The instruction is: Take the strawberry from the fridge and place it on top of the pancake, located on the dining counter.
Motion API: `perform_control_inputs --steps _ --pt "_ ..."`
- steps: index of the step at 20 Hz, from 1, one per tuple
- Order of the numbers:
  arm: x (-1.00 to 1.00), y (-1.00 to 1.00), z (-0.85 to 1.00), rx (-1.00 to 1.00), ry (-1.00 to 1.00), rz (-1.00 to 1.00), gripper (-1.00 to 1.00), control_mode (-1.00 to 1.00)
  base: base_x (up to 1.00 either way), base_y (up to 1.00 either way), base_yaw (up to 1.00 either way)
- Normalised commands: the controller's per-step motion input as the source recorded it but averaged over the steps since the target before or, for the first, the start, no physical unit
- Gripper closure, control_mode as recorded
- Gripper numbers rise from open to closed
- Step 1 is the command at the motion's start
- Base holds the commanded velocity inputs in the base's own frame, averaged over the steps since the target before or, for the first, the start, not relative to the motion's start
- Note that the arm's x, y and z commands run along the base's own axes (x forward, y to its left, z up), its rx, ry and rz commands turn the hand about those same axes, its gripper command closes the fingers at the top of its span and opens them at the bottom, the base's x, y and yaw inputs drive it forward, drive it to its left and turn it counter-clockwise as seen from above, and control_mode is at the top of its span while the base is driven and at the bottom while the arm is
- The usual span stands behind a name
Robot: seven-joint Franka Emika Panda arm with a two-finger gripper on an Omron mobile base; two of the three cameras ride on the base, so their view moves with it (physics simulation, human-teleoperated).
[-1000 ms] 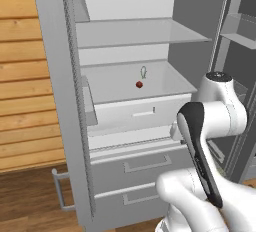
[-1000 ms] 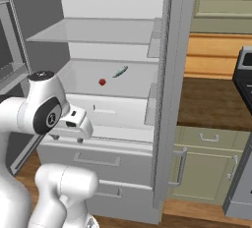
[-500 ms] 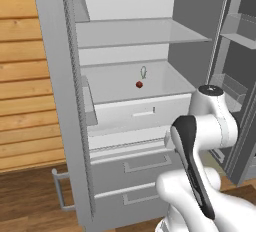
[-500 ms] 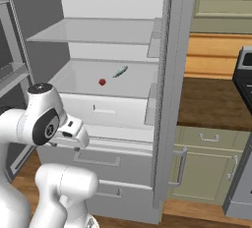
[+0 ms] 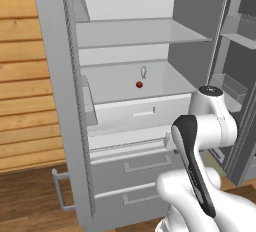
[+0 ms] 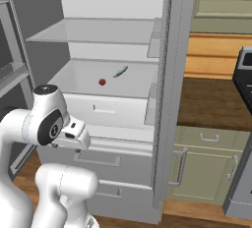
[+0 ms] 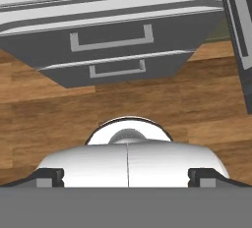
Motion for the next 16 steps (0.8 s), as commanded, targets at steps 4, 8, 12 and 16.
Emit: perform_control_inputs --steps 4,8,12,16 --pt "0.0 0.0 0.0 0.0 0.0 0.0 -1.0 -1.0 0.0 0.0 0.0" --pt "0.0 0.0 0.0 0.0 0.0 0.0 -1.0 -1.0 0.0 0.0 0.0" --pt "0.0 0.01 0.0 0.0 0.0 0.0 -1.0 1.0 0.25 0.01 0.01" --pt "0.0 0.0 0.0 0.0 0.0 0.0 -1.0 1.0 0.59 0.06 0.04"
